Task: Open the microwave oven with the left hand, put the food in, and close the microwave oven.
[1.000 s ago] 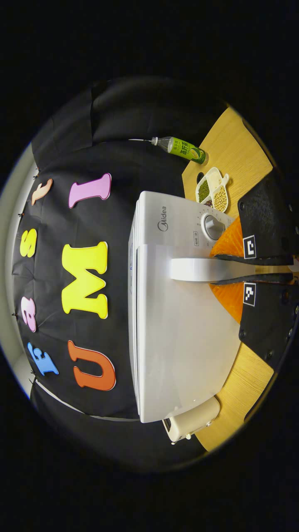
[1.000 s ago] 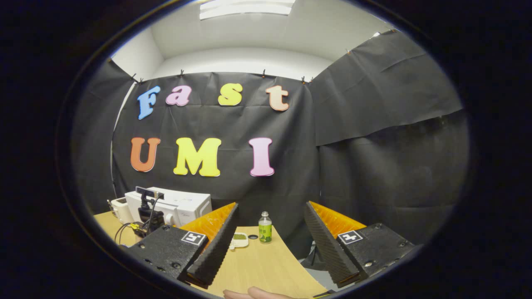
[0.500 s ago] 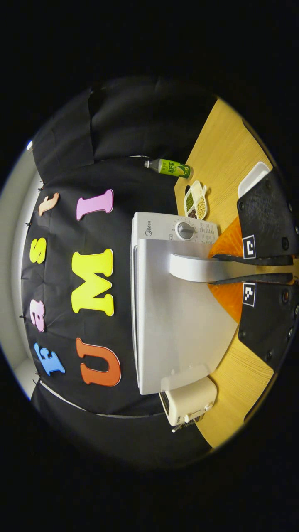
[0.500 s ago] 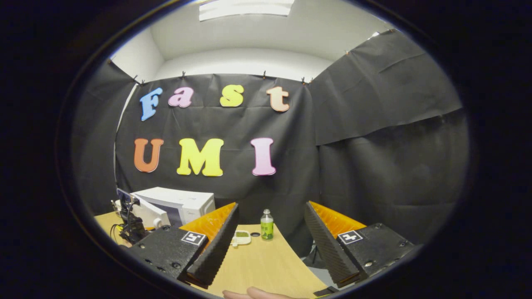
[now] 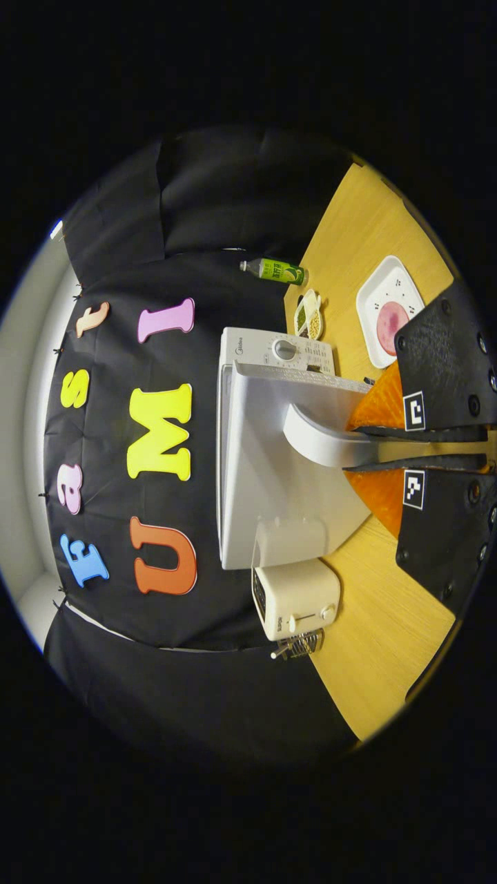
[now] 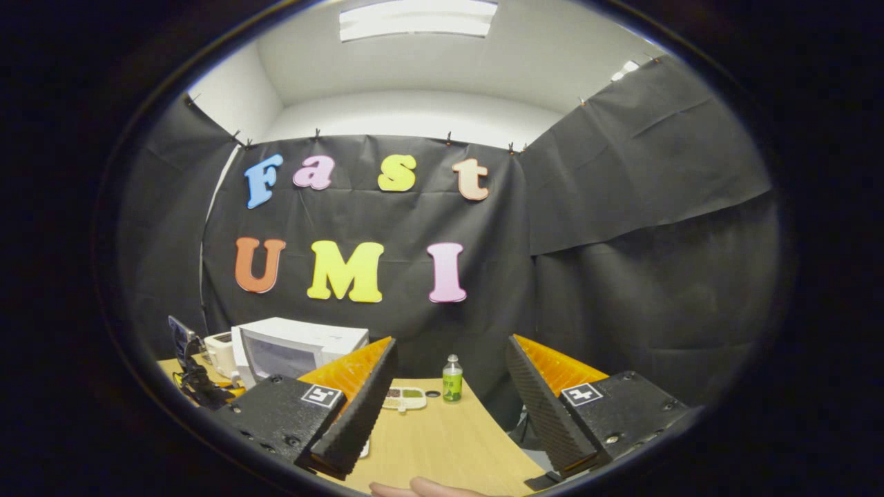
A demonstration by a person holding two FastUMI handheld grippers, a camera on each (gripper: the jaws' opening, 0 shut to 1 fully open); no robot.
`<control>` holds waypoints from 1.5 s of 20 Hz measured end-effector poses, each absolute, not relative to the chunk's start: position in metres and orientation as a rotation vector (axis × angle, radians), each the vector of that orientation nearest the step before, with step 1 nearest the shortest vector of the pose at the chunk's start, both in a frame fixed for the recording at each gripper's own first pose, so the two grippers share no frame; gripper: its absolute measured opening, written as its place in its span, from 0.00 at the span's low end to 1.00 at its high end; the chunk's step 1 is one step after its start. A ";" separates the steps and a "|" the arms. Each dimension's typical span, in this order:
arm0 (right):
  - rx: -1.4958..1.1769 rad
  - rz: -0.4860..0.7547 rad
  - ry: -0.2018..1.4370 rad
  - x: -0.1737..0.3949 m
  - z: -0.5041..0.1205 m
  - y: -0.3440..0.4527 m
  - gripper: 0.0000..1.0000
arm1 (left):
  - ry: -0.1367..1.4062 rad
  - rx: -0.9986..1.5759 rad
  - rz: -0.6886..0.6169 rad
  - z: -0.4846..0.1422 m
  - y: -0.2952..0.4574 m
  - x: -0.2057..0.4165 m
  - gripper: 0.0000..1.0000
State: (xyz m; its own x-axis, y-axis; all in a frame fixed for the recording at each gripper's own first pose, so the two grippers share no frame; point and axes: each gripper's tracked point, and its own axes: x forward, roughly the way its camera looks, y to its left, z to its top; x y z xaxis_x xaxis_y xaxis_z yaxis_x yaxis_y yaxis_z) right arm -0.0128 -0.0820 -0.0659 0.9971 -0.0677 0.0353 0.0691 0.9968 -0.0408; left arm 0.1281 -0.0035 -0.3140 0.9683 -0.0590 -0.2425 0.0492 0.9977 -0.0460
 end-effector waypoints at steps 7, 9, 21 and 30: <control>-0.049 -0.025 -0.038 -0.015 -0.068 -0.049 1.00 | 0.285 -0.022 0.056 -0.318 0.077 0.091 0.06; -0.053 -0.017 -0.026 -0.012 -0.072 -0.042 0.91 | 0.294 -0.033 0.086 -0.320 0.098 0.089 0.06; -0.072 0.041 0.106 0.031 -0.116 -0.011 0.91 | 0.259 -0.056 0.238 -0.274 0.187 0.019 0.94; -0.117 0.175 0.474 0.104 -0.212 0.020 1.00 | 0.155 -0.035 0.228 -0.186 0.155 0.011 0.93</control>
